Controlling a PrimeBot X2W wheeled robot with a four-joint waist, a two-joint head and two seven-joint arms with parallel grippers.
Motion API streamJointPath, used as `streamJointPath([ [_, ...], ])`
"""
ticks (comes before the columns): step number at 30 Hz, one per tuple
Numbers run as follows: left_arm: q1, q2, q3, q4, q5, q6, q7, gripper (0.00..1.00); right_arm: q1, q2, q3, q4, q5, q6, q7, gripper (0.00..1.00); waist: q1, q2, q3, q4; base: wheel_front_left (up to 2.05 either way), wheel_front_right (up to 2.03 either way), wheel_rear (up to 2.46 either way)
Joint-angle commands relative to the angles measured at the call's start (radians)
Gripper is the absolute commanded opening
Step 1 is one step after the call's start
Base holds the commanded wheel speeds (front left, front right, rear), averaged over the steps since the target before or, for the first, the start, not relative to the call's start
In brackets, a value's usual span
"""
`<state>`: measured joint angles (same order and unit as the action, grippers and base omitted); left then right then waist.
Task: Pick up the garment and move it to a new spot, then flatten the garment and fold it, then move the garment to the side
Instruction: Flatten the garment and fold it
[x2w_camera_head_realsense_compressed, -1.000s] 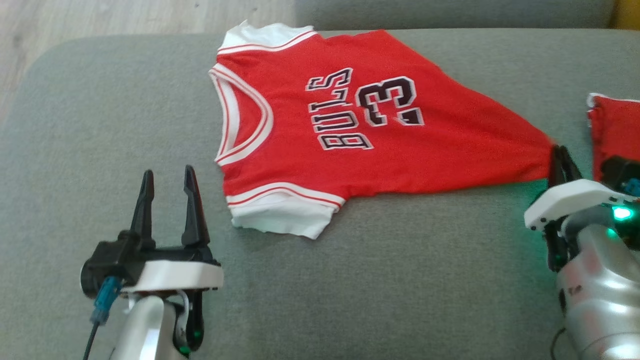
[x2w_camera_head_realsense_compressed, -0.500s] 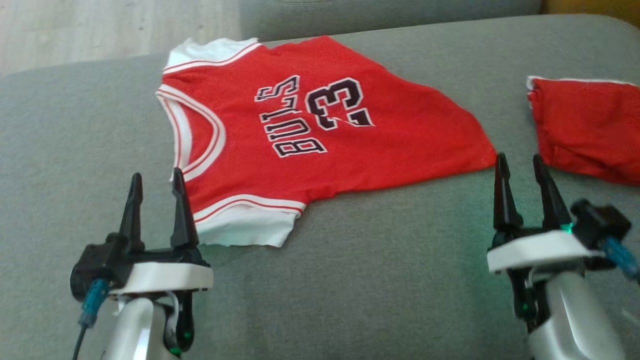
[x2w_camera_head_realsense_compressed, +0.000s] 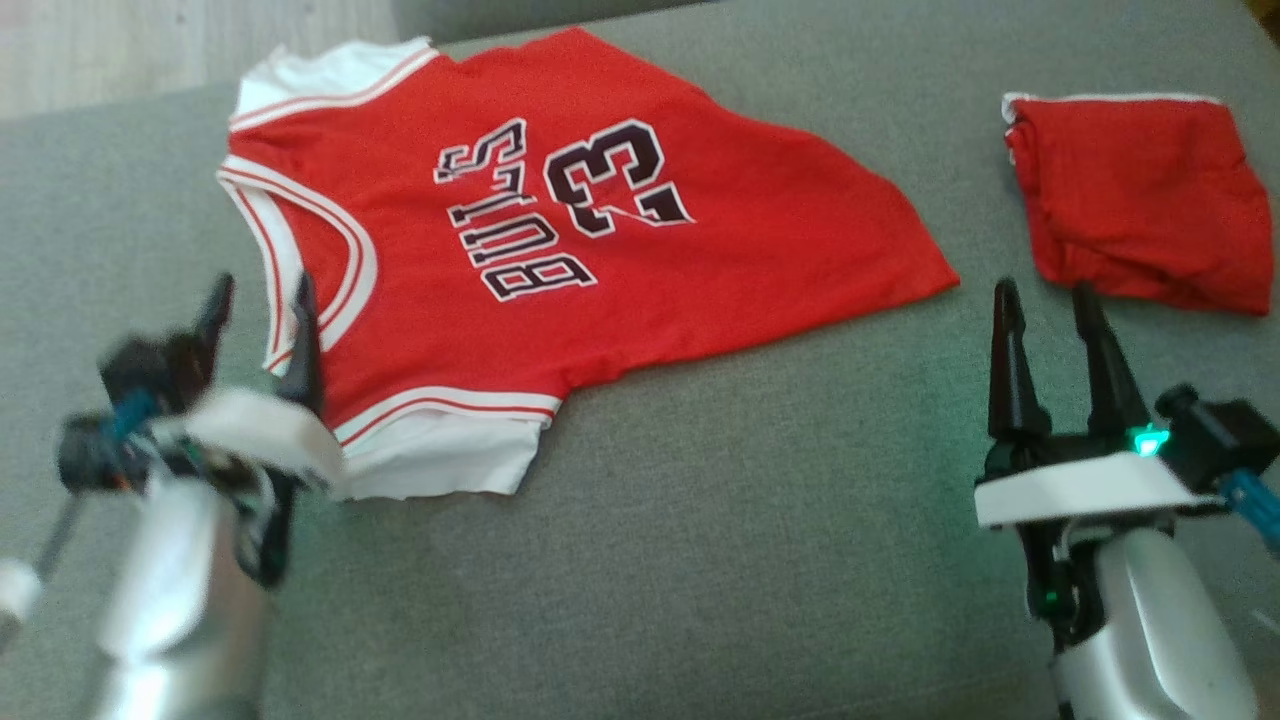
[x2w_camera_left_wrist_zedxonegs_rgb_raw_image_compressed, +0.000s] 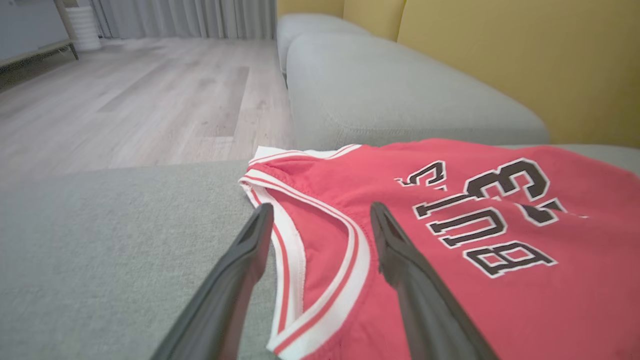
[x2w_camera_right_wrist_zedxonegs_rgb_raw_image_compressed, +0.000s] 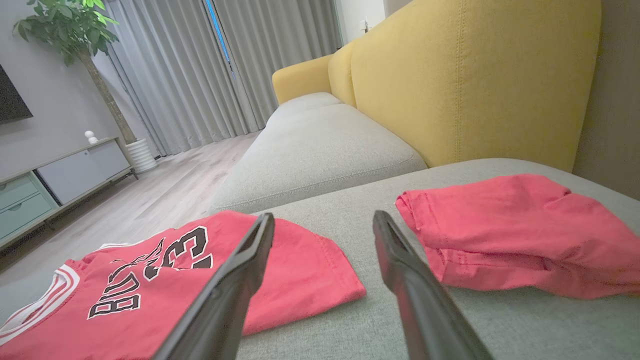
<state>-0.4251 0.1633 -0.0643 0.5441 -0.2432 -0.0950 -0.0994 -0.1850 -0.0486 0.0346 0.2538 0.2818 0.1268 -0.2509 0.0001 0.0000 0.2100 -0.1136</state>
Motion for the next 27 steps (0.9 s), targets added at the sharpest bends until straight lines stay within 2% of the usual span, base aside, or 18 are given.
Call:
streamJointPath([
  [1,-0.065,0.045,0.026,-0.011,-0.006,-0.006,0.026,1.0,-0.043,-0.002,0.025,-0.04,0.0,0.004,-0.011,1.0,-0.0001,0.0,0.022,-0.006,0.0,0.0,0.0],
  [5,-0.174,0.112,-0.007,0.097,-0.041,-0.028,0.208,1.0,-0.065,-0.002,0.025,-0.05,-0.001,0.004,-0.011,1.0,-0.0001,0.0,0.052,-0.013,0.0,0.0,0.0],
  [6,-0.221,0.146,-0.019,0.141,-0.074,-0.033,0.292,1.0,-0.076,-0.002,0.031,-0.052,0.0,0.004,-0.011,1.0,-0.0001,0.0,0.065,-0.019,0.0,0.0,0.0],
  [7,-0.243,0.164,-0.027,0.155,-0.083,-0.034,0.322,1.0,-0.081,-0.002,0.035,-0.052,0.001,0.004,-0.011,1.0,-0.0001,0.0,0.072,-0.024,0.0,0.0,0.0],
  [13,-0.323,0.207,-0.097,0.203,-0.209,-0.035,0.47,1.0,-0.111,-0.002,0.051,-0.055,0.004,0.004,-0.011,1.0,-0.0001,0.0,0.103,-0.043,0.0,0.0,0.0],
  [17,-0.358,0.235,-0.132,0.217,-0.279,-0.035,0.53,1.0,-0.128,-0.002,0.061,-0.056,0.005,0.004,-0.011,1.0,-0.0001,0.0,0.122,-0.053,0.0,0.0,0.0],
  [24,-0.4,0.269,-0.196,0.261,-0.323,-0.036,0.61,1.0,-0.153,-0.002,0.071,-0.062,0.009,0.004,-0.011,1.0,-0.0001,0.0,0.151,-0.071,0.0,0.0,0.0],
  [25,-0.404,0.27,-0.2,0.264,-0.335,-0.036,0.619,0.82,-0.156,-0.002,0.072,-0.064,0.01,0.004,-0.011,1.0,-0.0001,0.0,0.156,-0.074,0.0,0.0,0.0],
  [26,-0.41,0.274,-0.203,0.267,-0.343,-0.036,0.622,0.16,-0.158,-0.002,0.072,-0.065,0.01,0.004,-0.011,1.0,-0.0001,0.0,0.16,-0.076,0.0,0.0,0.0],
  [27,-0.41,0.274,-0.203,0.267,-0.343,-0.036,0.622,0.16,-0.158,-0.002,0.072,-0.065,0.01,0.004,-0.011,1.0,-0.0001,0.0,0.16,-0.076,0.0,0.0,0.0],
])
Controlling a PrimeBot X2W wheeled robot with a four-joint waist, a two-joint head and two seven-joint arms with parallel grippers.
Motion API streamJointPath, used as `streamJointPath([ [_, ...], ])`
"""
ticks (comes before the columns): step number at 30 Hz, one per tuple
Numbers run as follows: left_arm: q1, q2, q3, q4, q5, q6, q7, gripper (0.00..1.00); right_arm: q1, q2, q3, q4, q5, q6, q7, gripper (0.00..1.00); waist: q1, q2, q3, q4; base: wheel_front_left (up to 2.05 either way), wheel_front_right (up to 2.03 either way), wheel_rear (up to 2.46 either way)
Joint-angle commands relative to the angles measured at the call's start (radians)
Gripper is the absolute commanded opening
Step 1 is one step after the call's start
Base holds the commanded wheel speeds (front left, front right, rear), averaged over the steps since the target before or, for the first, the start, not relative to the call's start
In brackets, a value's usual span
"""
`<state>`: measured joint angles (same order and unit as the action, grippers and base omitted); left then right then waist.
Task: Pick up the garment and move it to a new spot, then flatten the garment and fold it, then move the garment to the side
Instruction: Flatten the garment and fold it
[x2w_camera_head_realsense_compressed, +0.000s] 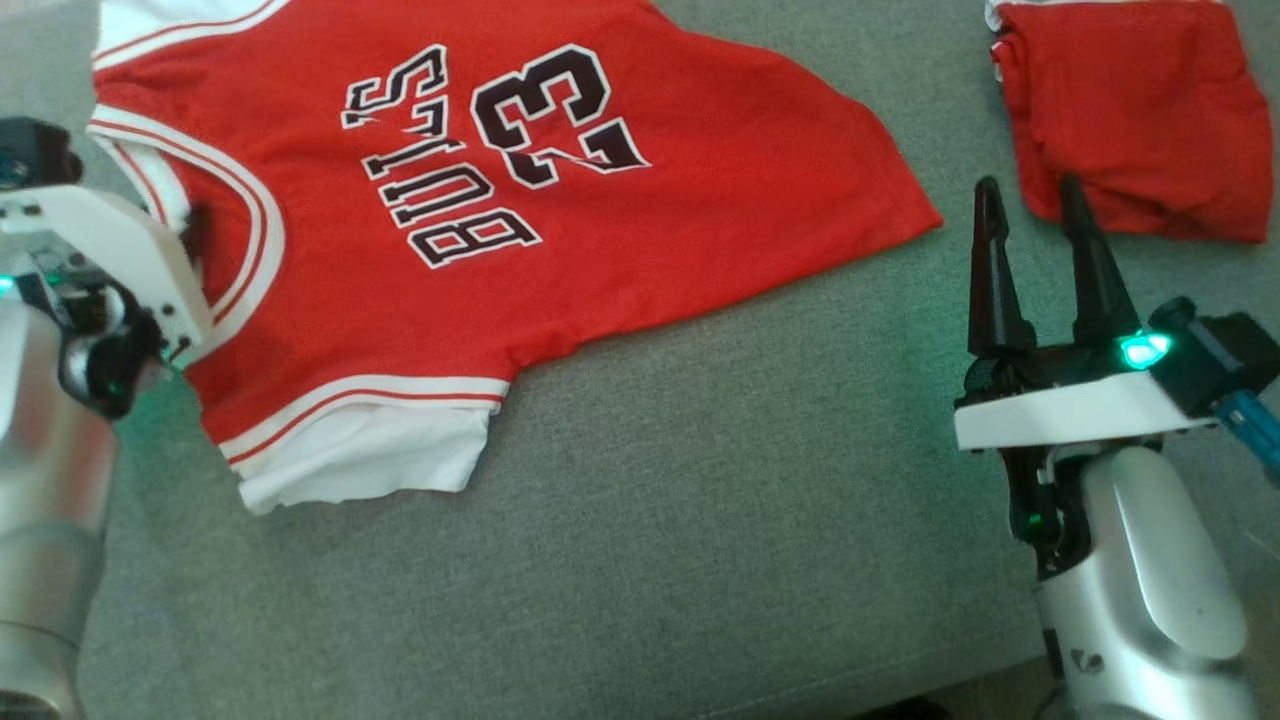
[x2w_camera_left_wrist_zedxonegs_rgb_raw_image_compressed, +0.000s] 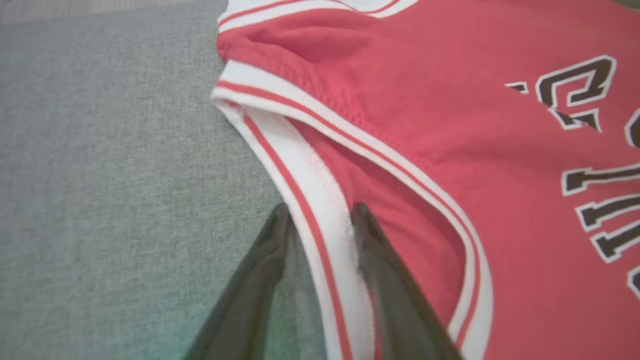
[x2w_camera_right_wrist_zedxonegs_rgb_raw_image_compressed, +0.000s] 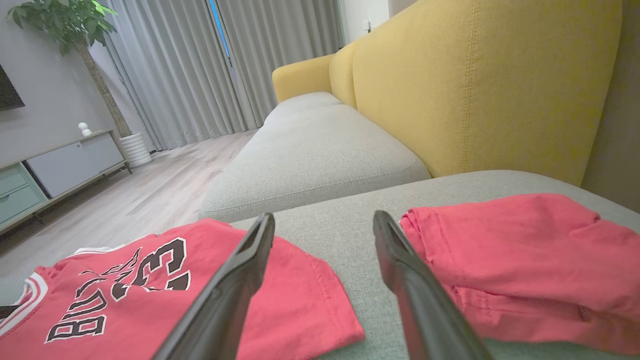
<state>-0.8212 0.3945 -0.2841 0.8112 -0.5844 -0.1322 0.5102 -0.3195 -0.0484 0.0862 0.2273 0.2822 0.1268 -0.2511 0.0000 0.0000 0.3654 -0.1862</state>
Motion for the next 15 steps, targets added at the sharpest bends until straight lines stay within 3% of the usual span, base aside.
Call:
streamJointPath([
  [1,-0.02,0.047,0.013,0.003,-0.007,0.002,0.015,0.0,-0.026,-0.002,0.021,-0.039,0.01,0.004,-0.011,1.0,0.0,0.0,0.009,-0.005,0.0,0.0,0.0],
  [7,-0.073,0.077,0.016,0.027,-0.009,0.002,-0.046,0.0,-0.044,-0.002,0.028,-0.048,0.01,0.004,-0.011,1.0,0.0,0.0,0.036,-0.018,0.0,0.0,0.0],
  [15,-0.192,0.108,0.032,0.048,0.039,0.014,-0.284,0.0,-0.075,-0.002,0.05,-0.061,0.011,0.004,-0.011,1.0,0.0,0.0,0.074,-0.038,0.0,0.0,0.0],
])
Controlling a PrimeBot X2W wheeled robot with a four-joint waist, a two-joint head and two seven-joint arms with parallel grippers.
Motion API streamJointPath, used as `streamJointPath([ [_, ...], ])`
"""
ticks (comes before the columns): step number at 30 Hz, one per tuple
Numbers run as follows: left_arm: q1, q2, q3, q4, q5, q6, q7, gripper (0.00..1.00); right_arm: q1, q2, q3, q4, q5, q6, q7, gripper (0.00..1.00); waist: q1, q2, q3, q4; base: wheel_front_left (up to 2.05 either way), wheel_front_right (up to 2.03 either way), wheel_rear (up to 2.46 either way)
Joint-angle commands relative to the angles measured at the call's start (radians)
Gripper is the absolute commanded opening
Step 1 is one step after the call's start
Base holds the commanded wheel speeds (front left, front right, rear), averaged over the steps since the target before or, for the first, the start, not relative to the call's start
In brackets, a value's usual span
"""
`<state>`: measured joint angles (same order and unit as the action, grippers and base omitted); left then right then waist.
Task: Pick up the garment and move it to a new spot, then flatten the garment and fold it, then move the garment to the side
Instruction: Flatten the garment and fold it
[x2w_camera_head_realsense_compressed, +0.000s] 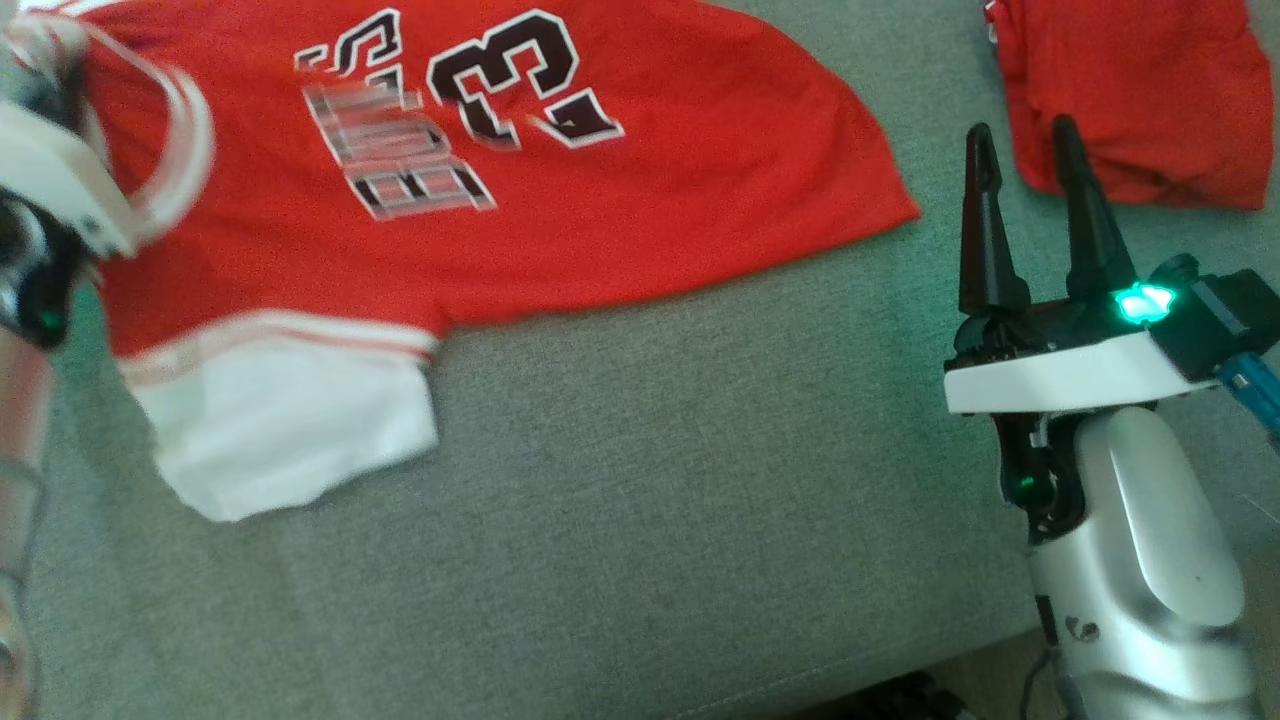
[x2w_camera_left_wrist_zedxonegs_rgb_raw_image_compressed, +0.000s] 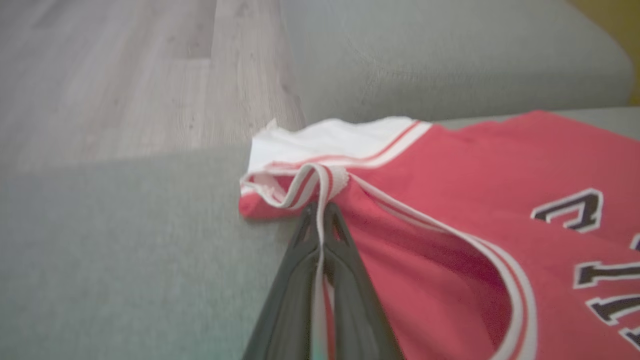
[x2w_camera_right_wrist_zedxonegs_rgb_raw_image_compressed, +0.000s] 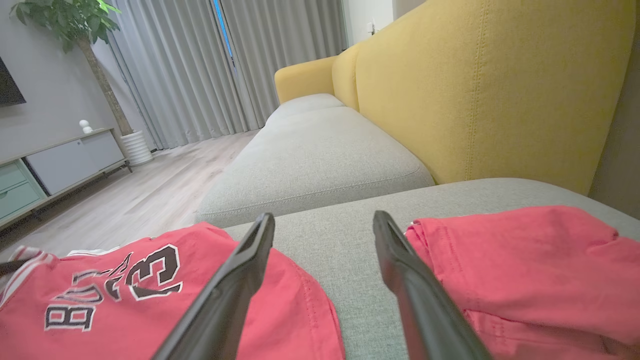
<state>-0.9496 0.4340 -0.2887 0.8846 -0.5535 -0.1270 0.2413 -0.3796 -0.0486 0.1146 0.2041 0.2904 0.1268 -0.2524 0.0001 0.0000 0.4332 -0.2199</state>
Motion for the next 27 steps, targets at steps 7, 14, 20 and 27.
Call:
streamJointPath([
  [7,-0.176,0.081,0.005,0.031,0.091,0.045,-0.2,0.0,-0.033,-0.002,0.032,-0.04,-0.001,0.004,-0.009,1.0,-0.0001,0.0,0.026,-0.009,0.0,0.0,0.0],
  [14,-0.184,0.03,-0.048,0.117,0.111,0.021,-0.28,1.0,-0.033,-0.002,0.034,-0.017,-0.019,0.004,-0.009,1.0,-0.0001,0.0,-0.004,0.025,0.0,0.0,0.0],
  [20,-0.117,-0.016,-0.077,0.146,0.108,0.009,-0.392,1.0,-0.02,-0.002,0.052,0.003,-0.031,0.004,-0.009,1.0,-0.0001,0.0,-0.073,0.076,0.0,0.0,0.0],
  [27,0.03,-0.069,-0.08,0.088,0.072,0.002,-0.485,1.0,0.04,-0.002,0.016,0.036,-0.057,0.004,-0.009,1.0,-0.0001,0.0,-0.18,0.17,0.0,0.0,0.0],
])
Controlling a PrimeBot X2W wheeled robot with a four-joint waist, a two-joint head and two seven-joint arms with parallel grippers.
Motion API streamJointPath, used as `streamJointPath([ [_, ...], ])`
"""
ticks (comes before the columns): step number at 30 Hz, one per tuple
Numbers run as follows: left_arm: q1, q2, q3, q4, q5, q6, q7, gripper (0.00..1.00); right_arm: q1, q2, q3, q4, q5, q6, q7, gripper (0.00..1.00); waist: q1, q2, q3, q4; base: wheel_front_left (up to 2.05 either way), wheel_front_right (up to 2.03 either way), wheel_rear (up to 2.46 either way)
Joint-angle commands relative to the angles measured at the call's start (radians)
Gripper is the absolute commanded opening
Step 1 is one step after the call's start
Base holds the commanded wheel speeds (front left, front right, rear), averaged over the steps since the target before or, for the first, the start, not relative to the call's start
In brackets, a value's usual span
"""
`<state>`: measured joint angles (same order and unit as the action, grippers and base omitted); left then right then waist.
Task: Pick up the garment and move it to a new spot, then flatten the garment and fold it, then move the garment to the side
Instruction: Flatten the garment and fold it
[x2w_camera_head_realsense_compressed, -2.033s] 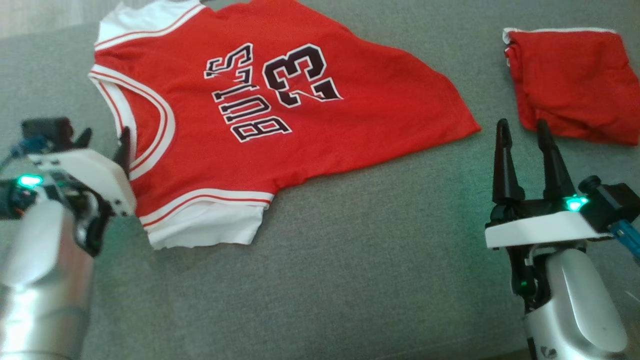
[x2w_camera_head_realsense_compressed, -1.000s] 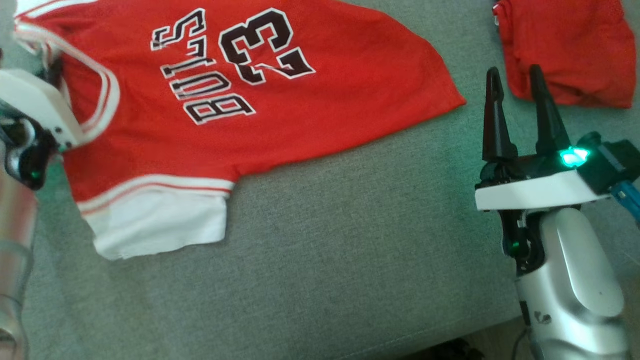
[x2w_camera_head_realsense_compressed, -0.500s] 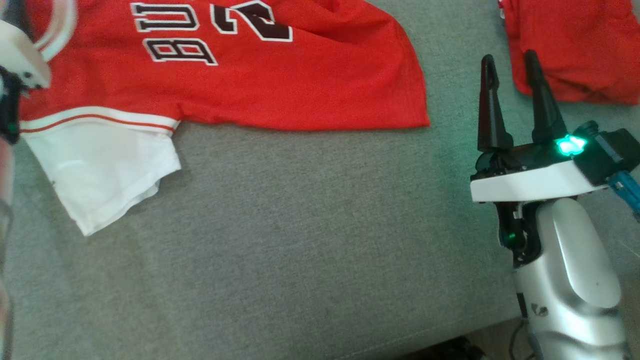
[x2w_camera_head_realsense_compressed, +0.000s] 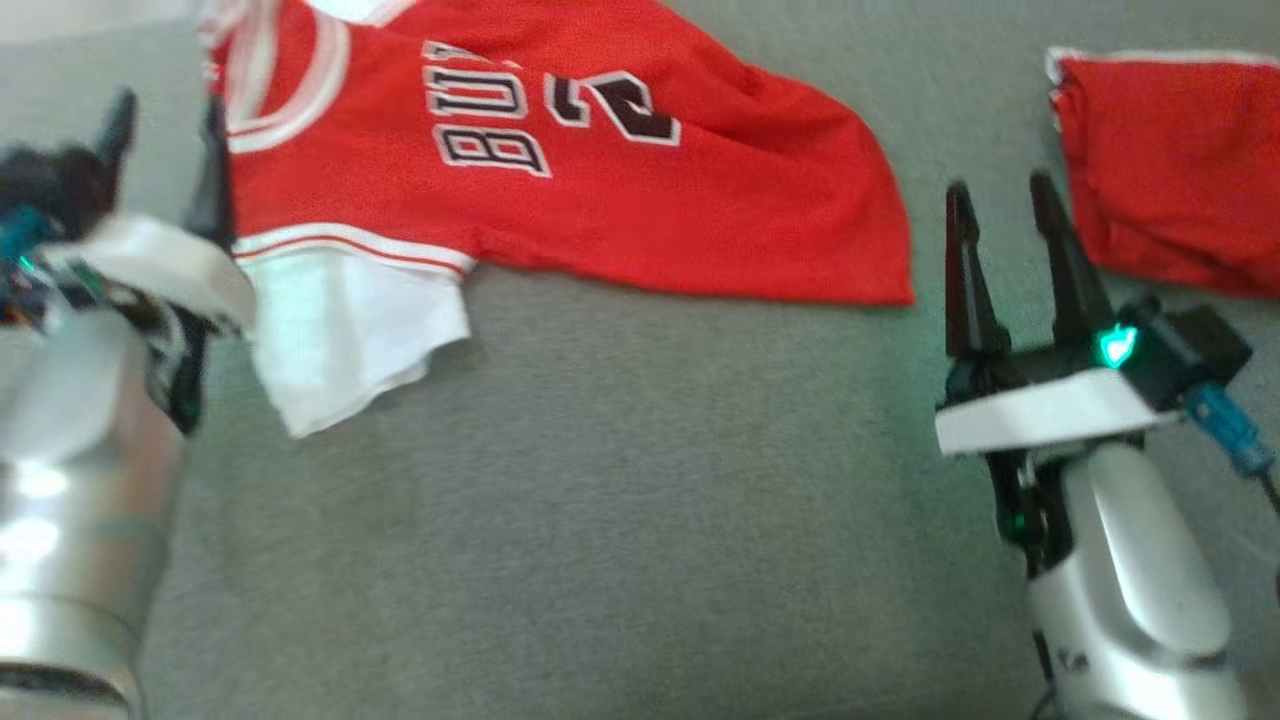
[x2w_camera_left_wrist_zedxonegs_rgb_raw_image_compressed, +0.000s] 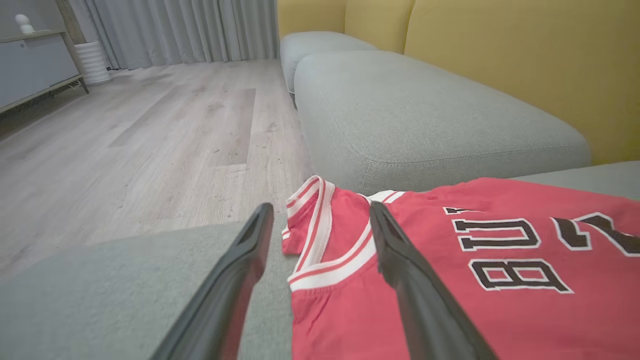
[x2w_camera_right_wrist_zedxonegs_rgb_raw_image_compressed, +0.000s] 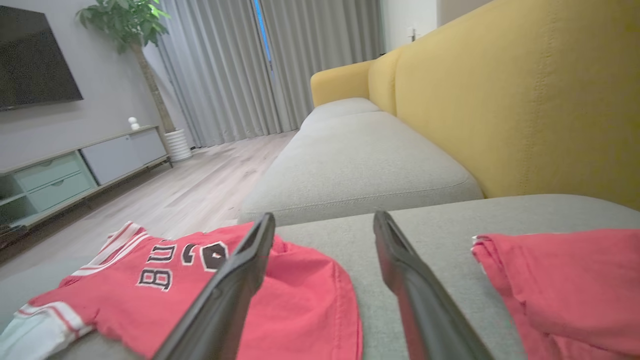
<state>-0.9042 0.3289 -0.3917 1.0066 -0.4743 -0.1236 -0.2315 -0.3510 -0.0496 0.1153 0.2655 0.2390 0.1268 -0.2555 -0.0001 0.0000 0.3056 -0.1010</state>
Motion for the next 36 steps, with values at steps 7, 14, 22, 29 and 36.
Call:
streamJointPath([
  [7,0.163,-0.012,0.061,-0.196,-0.017,0.045,-0.029,1.0,0.079,-0.001,-0.026,-0.01,-0.014,0.004,-0.006,1.0,0.0001,0.0,-0.133,0.118,0.0,0.0,0.0],
  [14,0.46,-0.082,0.126,-0.488,0.037,0.131,-0.03,1.0,0.141,-0.001,-0.035,-0.003,-0.008,0.004,-0.006,1.0,0.0001,0.0,-0.19,0.144,0.0,0.0,0.0],
  [22,0.629,-0.149,0.2,-0.637,0.1,0.162,-0.03,1.0,0.164,-0.001,-0.027,-0.013,0.004,0.004,-0.006,1.0,0.0001,0.0,-0.19,0.132,0.0,0.0,0.0],
  [29,0.574,-0.157,0.177,-0.479,0.131,0.153,0.007,1.0,0.139,-0.001,-0.014,-0.026,0.004,0.004,-0.006,1.0,0.0001,0.0,-0.151,0.09,0.0,0.0,0.0],
  [36,0.477,-0.167,0.167,-0.304,0.117,0.141,0.057,1.0,0.119,-0.001,-0.002,-0.036,0.009,0.004,-0.006,1.0,0.0001,0.0,-0.104,0.044,0.0,0.0,0.0],
])
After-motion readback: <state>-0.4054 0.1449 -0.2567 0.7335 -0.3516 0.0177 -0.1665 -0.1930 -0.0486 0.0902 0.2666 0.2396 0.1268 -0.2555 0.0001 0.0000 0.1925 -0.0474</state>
